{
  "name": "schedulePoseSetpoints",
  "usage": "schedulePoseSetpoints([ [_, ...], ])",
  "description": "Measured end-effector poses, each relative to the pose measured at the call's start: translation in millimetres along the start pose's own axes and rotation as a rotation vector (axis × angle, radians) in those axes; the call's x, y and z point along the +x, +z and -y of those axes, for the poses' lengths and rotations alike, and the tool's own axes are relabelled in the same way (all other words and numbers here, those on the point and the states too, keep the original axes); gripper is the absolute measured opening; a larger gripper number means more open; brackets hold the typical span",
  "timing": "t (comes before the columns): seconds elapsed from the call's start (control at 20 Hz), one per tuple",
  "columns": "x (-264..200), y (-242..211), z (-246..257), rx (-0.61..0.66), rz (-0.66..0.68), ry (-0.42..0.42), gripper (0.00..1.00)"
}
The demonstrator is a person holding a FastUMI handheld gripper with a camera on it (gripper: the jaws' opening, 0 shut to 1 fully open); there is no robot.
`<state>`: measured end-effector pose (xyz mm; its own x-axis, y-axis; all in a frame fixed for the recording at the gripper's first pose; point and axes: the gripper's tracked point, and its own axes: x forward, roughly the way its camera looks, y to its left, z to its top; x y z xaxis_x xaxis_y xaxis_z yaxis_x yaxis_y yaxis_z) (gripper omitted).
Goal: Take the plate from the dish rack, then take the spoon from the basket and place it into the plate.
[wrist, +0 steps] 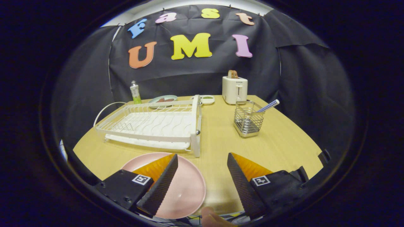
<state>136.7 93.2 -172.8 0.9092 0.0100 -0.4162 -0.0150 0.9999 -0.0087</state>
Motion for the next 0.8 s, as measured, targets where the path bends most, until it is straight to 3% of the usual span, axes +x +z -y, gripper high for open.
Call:
schedulePoseSetpoints([
  [0.3, 25.6, 49.6, 55.5, 0.075, 0.154, -0.048, 1.00],
  [0.55, 61.7, 84.3, 124.7, 0.153, 0.190, -0.128, 1.00],
  [0.7, 90.2, 90.2, 144.3, 0.164, 0.169, -0.116, 1.00],
  [0.8, 103.9, 107.7, 146.2, 0.172, 0.243, -0.051, 0.97],
])
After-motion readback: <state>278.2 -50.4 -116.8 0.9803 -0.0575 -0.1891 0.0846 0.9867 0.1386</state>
